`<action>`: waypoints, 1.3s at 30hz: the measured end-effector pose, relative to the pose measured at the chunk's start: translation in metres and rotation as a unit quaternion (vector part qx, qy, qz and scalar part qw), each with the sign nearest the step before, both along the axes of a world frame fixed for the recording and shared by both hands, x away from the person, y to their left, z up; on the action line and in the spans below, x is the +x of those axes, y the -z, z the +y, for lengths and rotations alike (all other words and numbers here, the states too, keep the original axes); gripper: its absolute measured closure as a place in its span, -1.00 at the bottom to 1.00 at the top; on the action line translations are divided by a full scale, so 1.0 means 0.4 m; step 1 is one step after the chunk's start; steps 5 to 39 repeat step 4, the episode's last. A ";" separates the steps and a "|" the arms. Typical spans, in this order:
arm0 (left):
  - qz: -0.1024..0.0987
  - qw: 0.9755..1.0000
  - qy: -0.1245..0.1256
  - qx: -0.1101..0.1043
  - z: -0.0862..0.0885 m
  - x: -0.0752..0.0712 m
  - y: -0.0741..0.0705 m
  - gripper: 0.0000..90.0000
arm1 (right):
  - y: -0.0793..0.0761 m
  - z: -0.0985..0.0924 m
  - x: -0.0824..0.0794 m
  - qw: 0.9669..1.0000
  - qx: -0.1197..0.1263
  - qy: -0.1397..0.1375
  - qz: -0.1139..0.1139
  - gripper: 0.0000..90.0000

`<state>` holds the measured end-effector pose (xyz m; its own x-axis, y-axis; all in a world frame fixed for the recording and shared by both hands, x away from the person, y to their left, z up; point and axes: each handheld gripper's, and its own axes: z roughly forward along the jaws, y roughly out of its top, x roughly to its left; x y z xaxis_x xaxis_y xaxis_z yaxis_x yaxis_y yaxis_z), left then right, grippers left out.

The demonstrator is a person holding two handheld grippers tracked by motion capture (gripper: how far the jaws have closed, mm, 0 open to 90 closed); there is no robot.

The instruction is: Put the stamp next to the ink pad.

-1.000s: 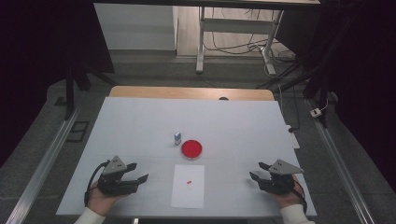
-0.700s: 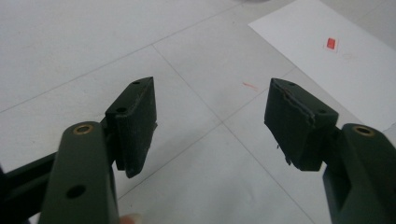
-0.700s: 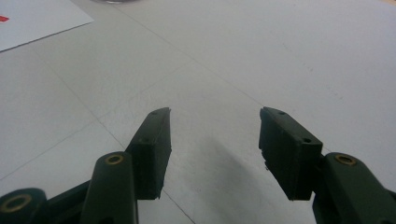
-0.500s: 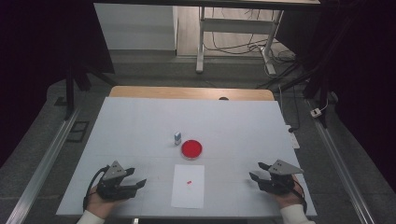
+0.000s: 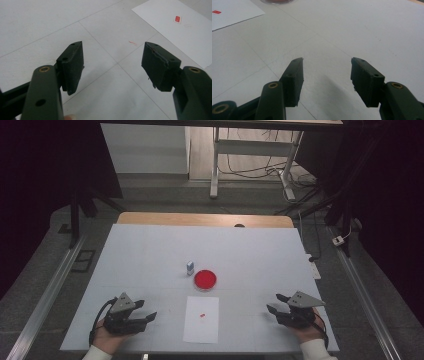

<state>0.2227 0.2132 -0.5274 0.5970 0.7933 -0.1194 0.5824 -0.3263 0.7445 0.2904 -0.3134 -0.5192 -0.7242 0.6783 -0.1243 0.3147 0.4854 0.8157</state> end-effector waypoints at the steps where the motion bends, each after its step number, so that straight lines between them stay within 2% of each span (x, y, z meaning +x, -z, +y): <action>1: 0.001 1.000 0.000 0.000 0.000 0.000 0.001 -0.24 | 0.000 0.000 0.000 1.000 -0.001 0.000 0.000 -0.04; 39: 0.003 1.000 0.001 -0.002 0.001 0.001 0.002 -0.24 | 0.000 0.000 0.000 1.000 -0.001 0.000 0.000 -0.04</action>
